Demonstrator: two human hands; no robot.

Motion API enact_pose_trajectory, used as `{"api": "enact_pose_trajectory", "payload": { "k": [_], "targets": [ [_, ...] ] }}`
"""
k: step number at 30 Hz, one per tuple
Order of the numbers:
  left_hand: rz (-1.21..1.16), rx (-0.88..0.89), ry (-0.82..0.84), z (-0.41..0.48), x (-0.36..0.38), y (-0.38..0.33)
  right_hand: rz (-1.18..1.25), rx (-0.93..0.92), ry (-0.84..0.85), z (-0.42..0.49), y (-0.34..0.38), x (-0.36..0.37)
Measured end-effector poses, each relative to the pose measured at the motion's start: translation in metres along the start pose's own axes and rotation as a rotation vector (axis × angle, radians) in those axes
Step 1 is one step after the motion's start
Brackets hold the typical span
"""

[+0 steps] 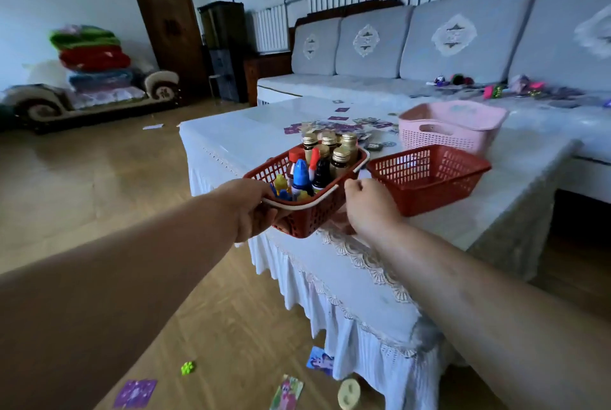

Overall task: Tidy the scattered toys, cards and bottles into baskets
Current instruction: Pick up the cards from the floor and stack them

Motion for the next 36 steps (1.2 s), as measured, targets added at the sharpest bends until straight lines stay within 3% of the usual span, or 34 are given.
{"api": "enact_pose_trajectory", "payload": {
  "k": [3, 6, 14, 22, 29, 36],
  "targets": [
    [0.018, -0.027, -0.009, 0.016, 0.017, -0.005, -0.212, -0.259, -0.098, 0.001, -0.009, -0.023],
    [0.033, -0.04, -0.032, 0.032, 0.038, -0.008, -0.351, -0.399, -0.163, 0.008, -0.02, -0.041],
    [-0.034, -0.059, -0.027, 0.058, 0.077, -0.015, -0.486, -0.397, -0.034, 0.034, -0.058, -0.049],
    [-0.25, -0.001, -0.042, 0.05, 0.084, -0.01, -0.778, -0.473, -0.137, 0.014, -0.047, -0.063],
    [0.111, -0.131, 0.198, 0.038, 0.047, 0.032, -0.714, -0.727, -0.153, -0.06, -0.004, -0.068],
    [0.14, -0.126, 0.354, 0.002, -0.041, 0.075, -0.496, -1.032, -0.025, -0.158, 0.03, -0.043]
  ]
}}
Point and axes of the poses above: each hand's wrist, its own z-axis towards the middle knuckle, its own x-axis out of the palm, y = z × x, the point moved 3 cm from there along z, towards the middle knuckle, and after that the axes turned 15 degrees about -y, right-handed, at the moved point
